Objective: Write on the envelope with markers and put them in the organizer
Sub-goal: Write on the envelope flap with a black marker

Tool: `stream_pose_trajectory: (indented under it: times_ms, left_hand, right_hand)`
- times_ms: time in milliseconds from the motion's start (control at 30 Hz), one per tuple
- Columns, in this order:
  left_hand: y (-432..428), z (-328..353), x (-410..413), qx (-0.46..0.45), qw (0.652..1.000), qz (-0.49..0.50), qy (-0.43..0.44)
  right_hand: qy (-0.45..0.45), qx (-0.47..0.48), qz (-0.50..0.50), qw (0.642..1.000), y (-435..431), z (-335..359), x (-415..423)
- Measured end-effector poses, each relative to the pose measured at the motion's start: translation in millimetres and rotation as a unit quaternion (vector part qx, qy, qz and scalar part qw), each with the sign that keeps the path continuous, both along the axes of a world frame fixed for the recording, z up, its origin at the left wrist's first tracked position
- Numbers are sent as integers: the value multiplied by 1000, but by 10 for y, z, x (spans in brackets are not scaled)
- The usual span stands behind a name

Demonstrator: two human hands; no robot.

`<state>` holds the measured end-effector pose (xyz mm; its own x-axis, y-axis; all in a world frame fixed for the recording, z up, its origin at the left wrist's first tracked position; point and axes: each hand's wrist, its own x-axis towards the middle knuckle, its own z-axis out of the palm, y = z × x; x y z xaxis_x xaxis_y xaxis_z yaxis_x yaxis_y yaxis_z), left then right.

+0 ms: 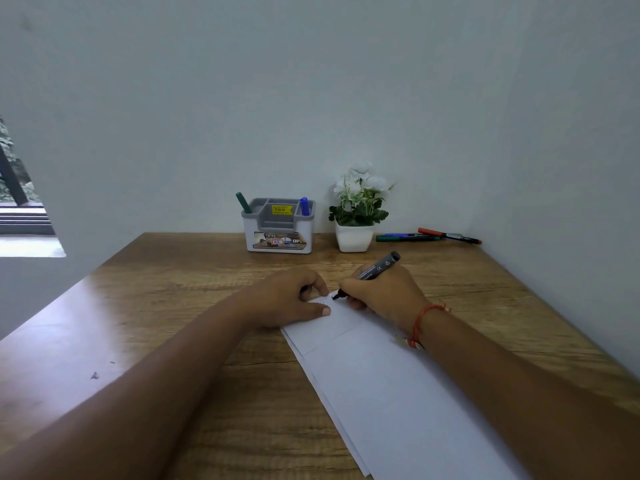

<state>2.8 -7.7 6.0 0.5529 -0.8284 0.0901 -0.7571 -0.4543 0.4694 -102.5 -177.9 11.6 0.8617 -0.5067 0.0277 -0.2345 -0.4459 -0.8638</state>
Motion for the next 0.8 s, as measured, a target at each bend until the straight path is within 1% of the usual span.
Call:
stream_pose_trajectory:
  times_ms: [333,633,800]
  left_hand:
    - [-7,-13,17,-2,1000,-2,5]
    - [-2,-10,18,-1,1000,0,9]
    - [1,-7,9,-1,1000,2,6]
  right_hand:
    - [7,-9,8,1000,-19,-20,30]
    - [17,-41,-2,999,-33,-7,38]
    - [13,-38,-6,999,-39,-5,27]
